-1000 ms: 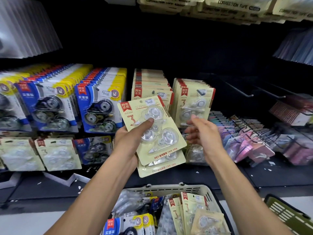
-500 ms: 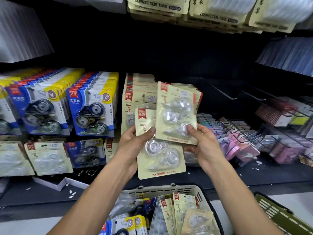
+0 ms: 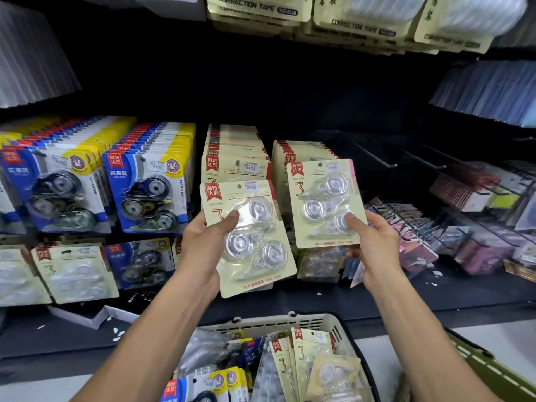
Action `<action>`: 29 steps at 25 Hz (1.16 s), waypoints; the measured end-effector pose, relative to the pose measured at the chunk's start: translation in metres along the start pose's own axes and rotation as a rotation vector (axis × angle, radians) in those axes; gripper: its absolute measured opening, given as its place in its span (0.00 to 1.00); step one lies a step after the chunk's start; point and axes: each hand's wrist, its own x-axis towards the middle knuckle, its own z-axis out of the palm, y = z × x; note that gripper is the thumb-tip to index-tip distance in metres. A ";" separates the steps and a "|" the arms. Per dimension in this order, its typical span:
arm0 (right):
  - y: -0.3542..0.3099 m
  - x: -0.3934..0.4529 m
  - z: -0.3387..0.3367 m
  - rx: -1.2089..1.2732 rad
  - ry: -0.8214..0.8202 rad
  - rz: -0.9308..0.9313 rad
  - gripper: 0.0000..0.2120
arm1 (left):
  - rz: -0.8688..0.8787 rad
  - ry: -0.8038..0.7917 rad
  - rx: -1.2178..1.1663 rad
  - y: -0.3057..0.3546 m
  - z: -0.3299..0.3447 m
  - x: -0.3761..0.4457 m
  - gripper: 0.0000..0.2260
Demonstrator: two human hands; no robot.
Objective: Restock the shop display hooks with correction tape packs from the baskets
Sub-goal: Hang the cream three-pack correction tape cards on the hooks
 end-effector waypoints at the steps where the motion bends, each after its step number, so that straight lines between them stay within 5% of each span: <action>1: 0.000 -0.001 0.001 -0.011 0.044 -0.005 0.15 | -0.004 -0.001 0.004 -0.001 0.001 0.000 0.09; 5: 0.005 0.001 0.011 -0.152 0.138 -0.060 0.18 | -0.010 0.007 0.021 -0.002 0.000 0.001 0.11; 8: 0.011 0.010 0.017 0.056 0.074 0.058 0.13 | -0.014 0.012 0.023 -0.002 -0.001 0.001 0.11; 12: 0.015 0.014 0.017 0.121 -0.133 0.254 0.28 | -0.008 0.007 0.015 0.000 -0.001 0.001 0.10; 14: 0.009 0.004 0.019 0.033 -0.242 0.240 0.24 | -0.012 0.012 0.002 0.001 0.001 0.000 0.09; 19: -0.009 -0.032 0.024 -0.149 -0.867 0.207 0.22 | -0.036 -0.038 -0.098 0.000 0.007 -0.001 0.12; 22: -0.006 -0.038 0.029 -0.126 -0.846 0.106 0.15 | 0.019 -0.057 -0.062 0.002 0.008 -0.001 0.13; 25: -0.006 -0.032 0.025 0.032 -0.625 0.061 0.06 | 0.210 -0.091 0.374 0.006 0.001 -0.002 0.16; 29: -0.007 -0.015 0.007 0.096 -0.322 0.145 0.09 | 0.390 -0.218 1.321 0.001 -0.014 -0.002 0.43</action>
